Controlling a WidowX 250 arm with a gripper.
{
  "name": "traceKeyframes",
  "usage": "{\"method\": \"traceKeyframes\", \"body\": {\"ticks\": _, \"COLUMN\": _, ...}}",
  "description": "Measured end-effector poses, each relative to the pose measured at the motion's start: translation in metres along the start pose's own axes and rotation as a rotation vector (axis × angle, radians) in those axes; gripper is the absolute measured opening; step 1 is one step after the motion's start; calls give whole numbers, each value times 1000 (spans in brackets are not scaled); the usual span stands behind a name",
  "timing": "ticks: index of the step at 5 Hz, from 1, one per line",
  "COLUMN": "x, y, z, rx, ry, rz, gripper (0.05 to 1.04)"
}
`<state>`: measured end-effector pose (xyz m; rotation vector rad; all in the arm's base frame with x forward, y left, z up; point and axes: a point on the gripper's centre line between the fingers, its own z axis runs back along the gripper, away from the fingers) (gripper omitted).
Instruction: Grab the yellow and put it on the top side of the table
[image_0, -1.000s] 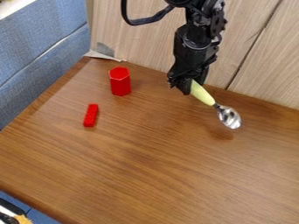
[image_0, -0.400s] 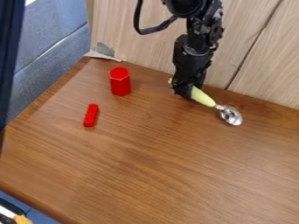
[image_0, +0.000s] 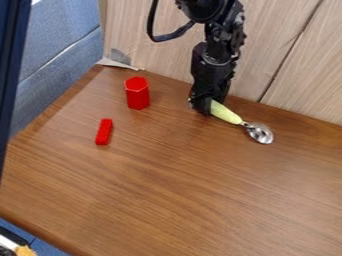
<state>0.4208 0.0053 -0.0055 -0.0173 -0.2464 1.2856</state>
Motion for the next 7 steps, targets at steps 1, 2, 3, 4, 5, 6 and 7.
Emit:
{"method": "traceKeyframes", "body": {"ticks": 1, "x": 2, "y": 0, "z": 0, "rx": -2, "ry": 0, "rz": -19, "gripper": 975}}
{"method": "traceKeyframes", "body": {"ticks": 2, "x": 2, "y": -1, "z": 0, "rx": -13, "ry": -2, "rz": -33, "gripper": 1007}}
{"method": "traceKeyframes", "body": {"ticks": 3, "x": 2, "y": 1, "z": 0, "rx": 3, "ry": -4, "rz": -43, "gripper": 1002}}
{"method": "traceKeyframes", "body": {"ticks": 4, "x": 2, "y": -2, "z": 19, "rx": -53, "ry": 5, "rz": -46, "gripper": 1001}}
{"method": "traceKeyframes", "body": {"ticks": 5, "x": 10, "y": -1, "z": 44, "rx": -42, "ry": -40, "rz": -57, "gripper": 1001}}
{"method": "traceKeyframes", "body": {"ticks": 6, "x": 7, "y": 5, "z": 57, "rx": -46, "ry": -42, "rz": -45, "gripper": 1001}}
{"method": "traceKeyframes", "body": {"ticks": 7, "x": 7, "y": 6, "z": 56, "rx": -45, "ry": -41, "rz": -45, "gripper": 1001}}
